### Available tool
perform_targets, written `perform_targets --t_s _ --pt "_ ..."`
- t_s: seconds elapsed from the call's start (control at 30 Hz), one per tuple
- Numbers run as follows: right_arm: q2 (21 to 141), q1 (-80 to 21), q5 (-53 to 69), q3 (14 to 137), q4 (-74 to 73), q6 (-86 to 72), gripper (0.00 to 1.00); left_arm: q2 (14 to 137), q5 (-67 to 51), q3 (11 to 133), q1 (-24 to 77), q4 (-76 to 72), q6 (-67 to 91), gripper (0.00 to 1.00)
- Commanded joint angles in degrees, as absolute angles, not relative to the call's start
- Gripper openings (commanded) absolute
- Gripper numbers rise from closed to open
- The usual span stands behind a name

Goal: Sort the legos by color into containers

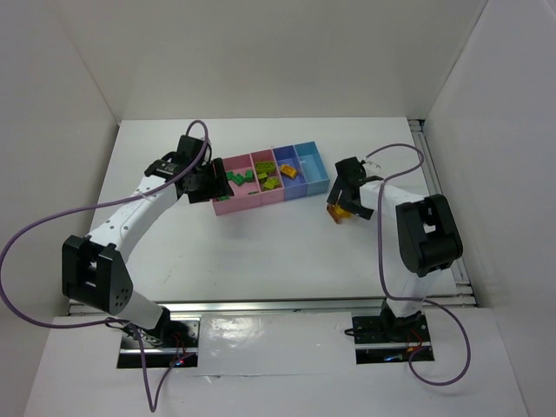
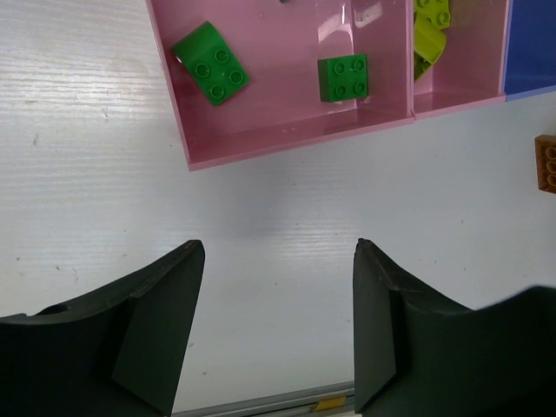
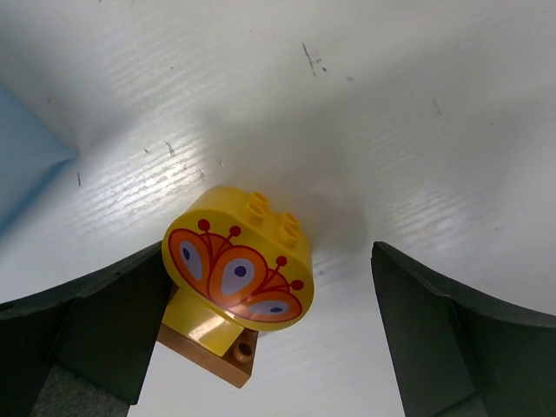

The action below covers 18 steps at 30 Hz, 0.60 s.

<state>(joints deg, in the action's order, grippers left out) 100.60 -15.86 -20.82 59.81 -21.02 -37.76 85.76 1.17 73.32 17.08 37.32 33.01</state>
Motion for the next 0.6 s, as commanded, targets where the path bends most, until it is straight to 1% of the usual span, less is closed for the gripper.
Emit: perform_targets --t_s 0.0,0.07,0.2,0.33,0.37,0.43,0.47,0.5,0.57 --pt "97.21 -16.96 -24.35 58.81 -23.55 -37.18 1.0 84.2 0.71 72.95 17.31 36.12 32.17 0.72" --pt "96.33 -16.96 -22.95 58.1 -23.03 -37.7 1.0 84.72 0.7 73.65 17.31 36.12 32.17 0.72" --pt "96.33 -16.96 -18.73 58.8 -25.22 -44.9 1.0 84.73 0.7 73.65 17.31 36.12 32.17 0.72" --pt "95.27 -17.49 -16.44 57.66 -23.64 -48.68 1.0 84.2 0.7 73.13 17.31 36.12 32.17 0.72" --pt "95.27 -17.49 -16.44 57.13 -23.03 -49.21 0.96 84.2 0.7 72.6 17.31 36.12 32.17 0.72" --pt "95.27 -17.49 -15.91 57.65 -23.55 -50.01 0.95 84.2 0.7 72.6 17.31 36.12 32.17 0.72" --pt "95.88 -18.1 -15.91 57.66 -23.55 -50.01 0.93 84.2 0.7 72.6 17.31 36.12 32.17 0.72" --pt "96.58 -18.11 -16.87 58.18 -23.55 -50.01 0.86 84.2 0.7 72.6 17.31 36.12 32.17 0.72" --pt "97.37 -18.63 -18.88 58.8 -24.08 -48.96 0.8 84.2 0.7 72.6 17.31 36.12 32.17 0.72"
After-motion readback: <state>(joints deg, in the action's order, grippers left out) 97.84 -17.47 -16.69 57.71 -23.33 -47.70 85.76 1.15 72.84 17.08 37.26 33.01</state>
